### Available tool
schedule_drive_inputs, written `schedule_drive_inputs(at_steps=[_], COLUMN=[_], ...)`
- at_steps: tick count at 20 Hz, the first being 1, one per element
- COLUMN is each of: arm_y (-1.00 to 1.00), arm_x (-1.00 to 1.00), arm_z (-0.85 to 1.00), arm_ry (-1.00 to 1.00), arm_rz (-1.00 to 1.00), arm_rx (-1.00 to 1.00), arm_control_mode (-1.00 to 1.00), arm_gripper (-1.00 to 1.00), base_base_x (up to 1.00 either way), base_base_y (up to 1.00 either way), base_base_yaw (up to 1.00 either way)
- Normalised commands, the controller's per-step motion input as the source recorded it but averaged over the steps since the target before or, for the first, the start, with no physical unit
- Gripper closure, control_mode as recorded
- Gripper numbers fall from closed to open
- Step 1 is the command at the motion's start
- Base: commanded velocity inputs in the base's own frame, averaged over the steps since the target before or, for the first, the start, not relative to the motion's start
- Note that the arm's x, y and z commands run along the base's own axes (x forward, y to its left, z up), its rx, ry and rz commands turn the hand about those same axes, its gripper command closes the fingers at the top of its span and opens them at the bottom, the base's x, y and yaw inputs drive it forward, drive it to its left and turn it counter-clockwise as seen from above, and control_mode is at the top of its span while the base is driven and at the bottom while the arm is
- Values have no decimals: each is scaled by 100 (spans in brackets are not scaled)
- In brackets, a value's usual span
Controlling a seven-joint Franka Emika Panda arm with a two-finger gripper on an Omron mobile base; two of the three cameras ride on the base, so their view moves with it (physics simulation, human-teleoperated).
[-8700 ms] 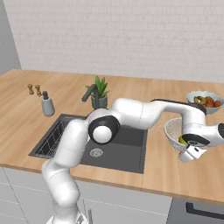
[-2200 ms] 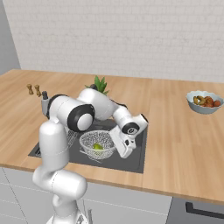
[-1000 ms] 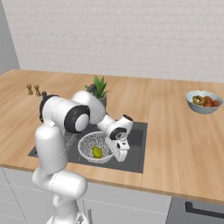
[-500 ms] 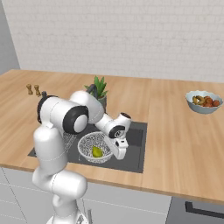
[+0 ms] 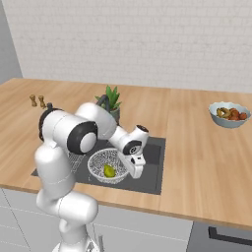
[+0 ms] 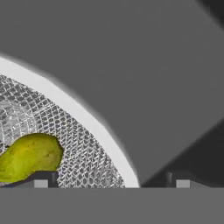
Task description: Put the colander in the sink, put the pear in the colander, and turn on the sink faucet and pour water over the colander.
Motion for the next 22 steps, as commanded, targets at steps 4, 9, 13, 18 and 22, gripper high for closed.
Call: schedule_drive_inputs(at_steps=[4, 9, 13, 18, 22], arm_y=[-9, -4, -10, -4, 0], arm_x=[-25, -32, -32, -21, -22], arm_z=[45, 51, 54, 48, 48], arm_ry=[-9, -15, -13, -6, -7], arm_rz=[0, 0, 0, 2, 1], arm_rx=[-1, -8, -7, -8, -12], arm_control_mode=[-100, -100, -100, -100, -100], arm_gripper=[-100, -100, -100, -100, -100], base_base_x=[0, 0, 0, 0, 0], base_base_y=[0, 0, 0, 0, 0], base_base_yaw=[0, 0, 0, 0, 0])
